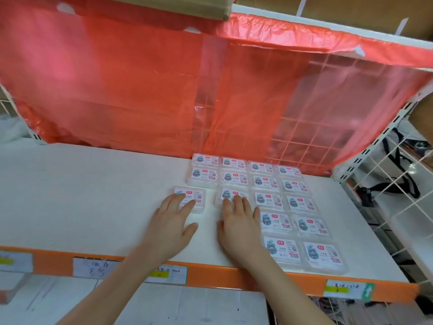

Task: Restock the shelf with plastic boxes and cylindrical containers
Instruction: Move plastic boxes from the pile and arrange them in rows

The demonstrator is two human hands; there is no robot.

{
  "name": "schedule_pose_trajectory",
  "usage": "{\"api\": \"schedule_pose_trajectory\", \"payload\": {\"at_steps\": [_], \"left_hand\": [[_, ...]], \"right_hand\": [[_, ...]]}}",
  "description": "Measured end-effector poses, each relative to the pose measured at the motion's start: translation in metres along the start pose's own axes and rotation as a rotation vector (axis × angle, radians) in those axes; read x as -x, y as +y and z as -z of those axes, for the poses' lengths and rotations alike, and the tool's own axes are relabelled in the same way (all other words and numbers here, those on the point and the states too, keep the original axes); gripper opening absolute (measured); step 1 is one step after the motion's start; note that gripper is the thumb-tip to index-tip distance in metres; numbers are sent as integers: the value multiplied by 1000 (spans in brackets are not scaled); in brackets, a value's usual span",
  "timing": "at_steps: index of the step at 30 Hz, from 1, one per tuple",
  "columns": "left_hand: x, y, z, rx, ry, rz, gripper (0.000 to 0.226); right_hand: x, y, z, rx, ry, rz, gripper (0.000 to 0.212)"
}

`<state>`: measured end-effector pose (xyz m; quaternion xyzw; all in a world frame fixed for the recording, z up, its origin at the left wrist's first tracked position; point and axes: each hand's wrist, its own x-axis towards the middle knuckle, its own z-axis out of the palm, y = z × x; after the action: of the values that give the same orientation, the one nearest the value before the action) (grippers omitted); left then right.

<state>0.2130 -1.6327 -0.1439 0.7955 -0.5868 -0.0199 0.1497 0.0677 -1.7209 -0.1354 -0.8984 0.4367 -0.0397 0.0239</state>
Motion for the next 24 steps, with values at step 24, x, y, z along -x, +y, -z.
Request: {"api": "schedule_pose_trajectory", "payload": {"at_steps": [24], "left_hand": [[-22, 12, -13, -58, -39, -90, 62]], "right_hand": [[-2, 16, 2, -86, -57, -20, 58]]}}
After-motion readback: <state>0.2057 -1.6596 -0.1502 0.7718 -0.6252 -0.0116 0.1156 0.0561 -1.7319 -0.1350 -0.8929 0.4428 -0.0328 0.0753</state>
